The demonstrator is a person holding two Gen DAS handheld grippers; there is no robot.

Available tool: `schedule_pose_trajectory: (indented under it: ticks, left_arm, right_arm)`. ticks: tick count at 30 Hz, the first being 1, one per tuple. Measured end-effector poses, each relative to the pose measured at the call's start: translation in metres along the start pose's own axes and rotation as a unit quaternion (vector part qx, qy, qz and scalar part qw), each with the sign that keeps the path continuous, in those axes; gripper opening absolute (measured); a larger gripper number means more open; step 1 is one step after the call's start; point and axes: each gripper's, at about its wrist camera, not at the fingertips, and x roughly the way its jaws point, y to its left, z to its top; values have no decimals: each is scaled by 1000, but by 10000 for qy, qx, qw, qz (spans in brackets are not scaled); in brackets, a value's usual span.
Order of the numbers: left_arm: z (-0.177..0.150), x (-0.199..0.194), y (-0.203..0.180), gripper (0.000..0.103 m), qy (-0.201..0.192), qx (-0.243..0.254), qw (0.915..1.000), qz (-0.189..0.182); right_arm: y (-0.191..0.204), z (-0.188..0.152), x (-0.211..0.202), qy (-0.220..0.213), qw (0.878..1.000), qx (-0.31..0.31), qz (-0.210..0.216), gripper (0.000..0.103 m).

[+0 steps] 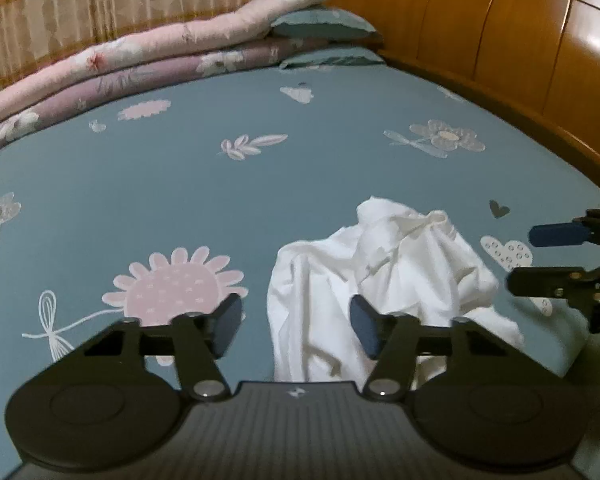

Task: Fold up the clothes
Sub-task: 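Close the left gripper on the white T-shirt's edge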

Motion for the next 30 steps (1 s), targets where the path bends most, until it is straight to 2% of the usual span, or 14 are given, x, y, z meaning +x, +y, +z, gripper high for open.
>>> schedule_pose_trajectory:
  ticks: [1,4,8,9,11,13,15,25,30]
  left_arm:
    - [-1,3,1,40,76,-20,10000,-33]
    - [-4,14,5,37,232,-157,9994,-193]
    - [-4,28,10,34,427,-356,9974,-449]
    - [-4,31,10,26,475,-357,9968,-536]
    - [-5,34,11,18,567,-340,9959,-623]
    - [-5,32,11,6,590,-316,9962,-557]
    - [-5,26,15,4,518,-310,9970,-493]
    - [-1,-12,59,1,60,-598,9980,212]
    - [-2,-24,89,0,-28,-770,9958,496]
  right_arm:
    - [-1,-1,-1,22,10000,-1,4,81]
    - [-1,-6,-3,92,10000,-4,29,76]
    - [0,-7,-5,98,9999,-47,21,75]
    - [1,-6,-6,92,9999,-51,40,75]
    - [2,-6,-7,78,9999,-69,52,75]
    - [3,-7,-8,79,9999,-88,54,75]
    - [3,-8,-9,85,9999,-97,62,75]
    - [10,-6,-11,71,9999,-133,24,75]
    - [16,-2,-9,86,9998,-181,22,75]
